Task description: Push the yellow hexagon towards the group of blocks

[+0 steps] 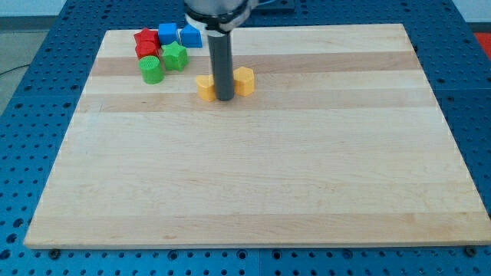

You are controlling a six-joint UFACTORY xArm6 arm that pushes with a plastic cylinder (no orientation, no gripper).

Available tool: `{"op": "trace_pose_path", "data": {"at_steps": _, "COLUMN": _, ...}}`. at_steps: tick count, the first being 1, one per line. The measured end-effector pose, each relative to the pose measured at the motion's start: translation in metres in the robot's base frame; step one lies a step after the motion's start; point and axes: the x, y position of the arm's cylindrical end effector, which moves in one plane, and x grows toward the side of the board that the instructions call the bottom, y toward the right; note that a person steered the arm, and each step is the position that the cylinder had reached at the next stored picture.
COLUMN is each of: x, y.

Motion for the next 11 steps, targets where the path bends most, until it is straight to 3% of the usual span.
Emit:
{"op": "trace_pose_path", "data": {"at_steps": 2, "x": -0.028, "y": -0.046}}
{"op": "trace_pose_path", "data": {"at_steps": 4, "x": -0.029, "y": -0.049}}
{"op": "trace_pose_path", "data": {"at_steps": 5, "x": 0.018, "y": -0.039}}
{"op": "trace_pose_path", "data": {"at_steps": 6, "x": 0.04, "y": 0.027}}
{"op": "trace_pose_path", "data": {"at_steps": 7, "x": 0.033, "y": 0.085}}
{"op": "trace_pose_path", "data": {"at_steps": 8, "x": -0.003, "y": 0.09}}
{"op": "trace_pose_path", "data": {"at_steps": 11, "x": -0.025, "y": 0.027}}
